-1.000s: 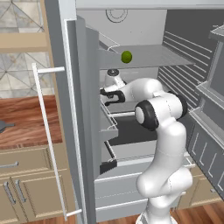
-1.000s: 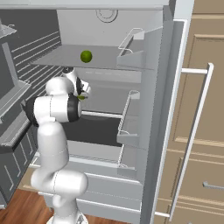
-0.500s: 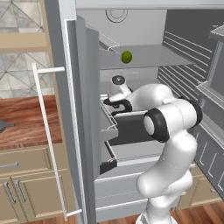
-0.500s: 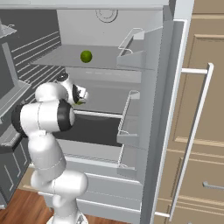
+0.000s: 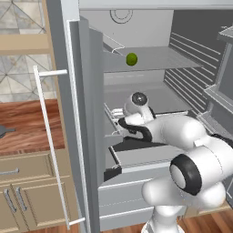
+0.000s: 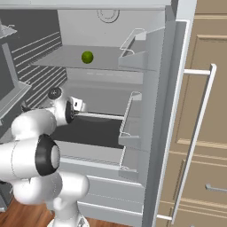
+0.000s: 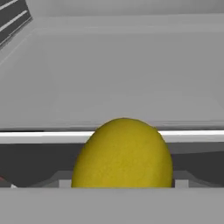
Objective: Grab the lemon and lime from the fridge, place them in the blender, close the lid, and turn on the blender to create a marinade.
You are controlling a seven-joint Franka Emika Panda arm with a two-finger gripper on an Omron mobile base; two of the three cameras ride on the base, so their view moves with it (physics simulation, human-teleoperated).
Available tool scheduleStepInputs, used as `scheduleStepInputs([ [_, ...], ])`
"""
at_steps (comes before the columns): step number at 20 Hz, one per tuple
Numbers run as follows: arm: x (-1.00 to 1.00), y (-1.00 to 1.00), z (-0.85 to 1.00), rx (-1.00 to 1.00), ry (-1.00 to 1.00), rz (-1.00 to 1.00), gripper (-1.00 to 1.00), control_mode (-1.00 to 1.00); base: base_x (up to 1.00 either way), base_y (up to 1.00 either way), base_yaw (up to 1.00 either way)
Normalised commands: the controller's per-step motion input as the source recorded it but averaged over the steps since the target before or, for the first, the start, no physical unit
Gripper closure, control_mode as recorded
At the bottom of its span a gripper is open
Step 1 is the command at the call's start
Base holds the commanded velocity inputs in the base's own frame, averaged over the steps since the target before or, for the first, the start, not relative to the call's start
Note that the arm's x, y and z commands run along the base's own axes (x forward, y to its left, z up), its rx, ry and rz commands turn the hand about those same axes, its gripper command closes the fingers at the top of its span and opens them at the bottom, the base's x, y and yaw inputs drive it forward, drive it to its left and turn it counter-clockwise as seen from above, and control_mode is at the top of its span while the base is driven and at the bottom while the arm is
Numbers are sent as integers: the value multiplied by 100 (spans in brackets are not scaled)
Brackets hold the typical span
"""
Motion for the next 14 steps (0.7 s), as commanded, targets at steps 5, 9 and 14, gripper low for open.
scheduleStepInputs([
  [5,-69,-19,100,0,21,3,100,-100,0,0,0],
  [9,-88,-33,95,0,23,0,100,-100,0,0,0],
  [14,-100,-45,38,0,12,0,100,-100,0,0,0],
])
